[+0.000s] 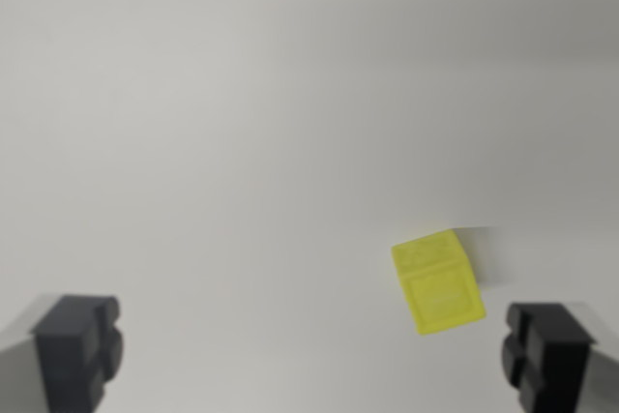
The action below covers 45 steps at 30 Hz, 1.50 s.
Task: Pick yellow cube
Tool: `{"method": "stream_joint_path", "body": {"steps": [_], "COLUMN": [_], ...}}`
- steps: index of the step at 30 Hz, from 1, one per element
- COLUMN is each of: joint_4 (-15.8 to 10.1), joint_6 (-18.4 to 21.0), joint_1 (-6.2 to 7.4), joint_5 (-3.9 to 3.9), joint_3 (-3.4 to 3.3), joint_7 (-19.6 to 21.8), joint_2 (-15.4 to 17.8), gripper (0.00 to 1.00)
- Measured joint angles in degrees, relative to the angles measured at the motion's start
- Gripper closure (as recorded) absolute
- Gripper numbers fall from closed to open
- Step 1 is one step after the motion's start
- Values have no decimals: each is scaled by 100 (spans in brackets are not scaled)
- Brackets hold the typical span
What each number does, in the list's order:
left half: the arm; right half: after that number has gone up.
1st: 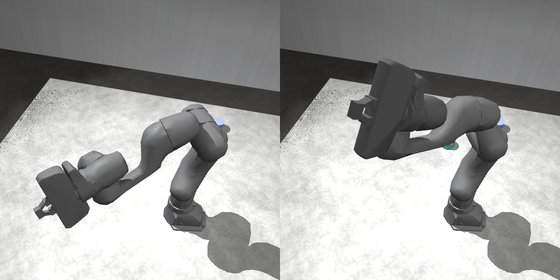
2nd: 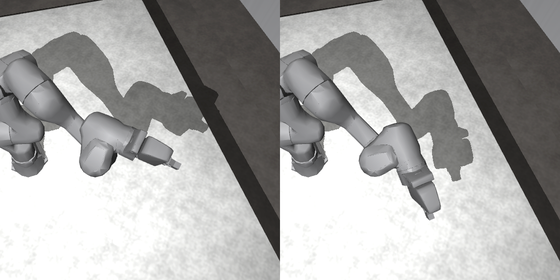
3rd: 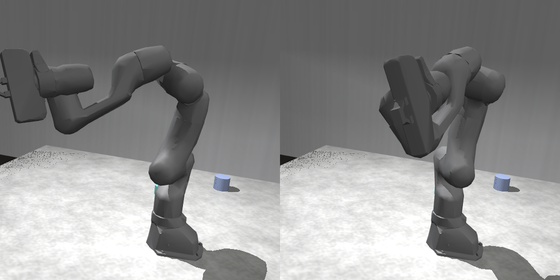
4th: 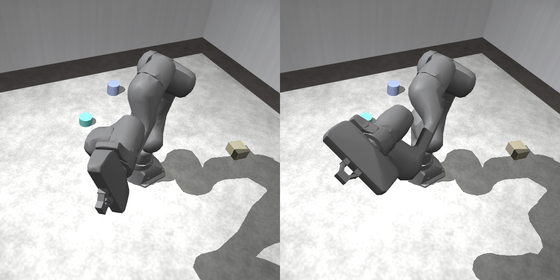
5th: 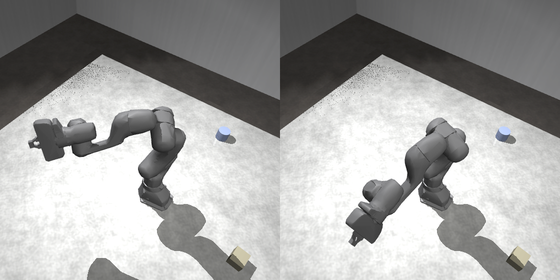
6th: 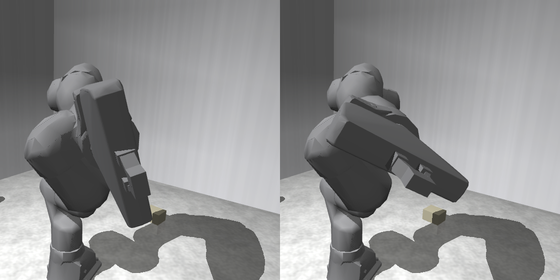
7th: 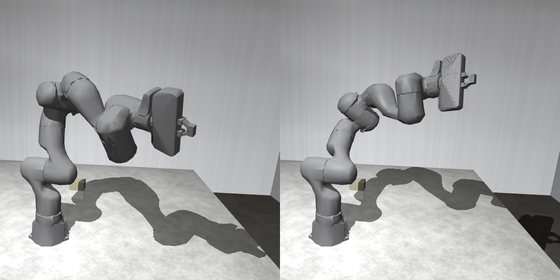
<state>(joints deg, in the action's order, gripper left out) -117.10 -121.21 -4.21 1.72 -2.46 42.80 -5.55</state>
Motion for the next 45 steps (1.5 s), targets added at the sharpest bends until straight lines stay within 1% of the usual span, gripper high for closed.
{"method": "stream_joint_path", "body": {"steps": [22,45], "joint_4": [-688,-1310], "joint_6": [-627,-1277], "joint_1": [-146,-310], "joint_5": [-20,-37], "joint_3": [0,0], "joint_7": [-464,-951], "joint_2": [78,70], "gripper": [0,0]}}
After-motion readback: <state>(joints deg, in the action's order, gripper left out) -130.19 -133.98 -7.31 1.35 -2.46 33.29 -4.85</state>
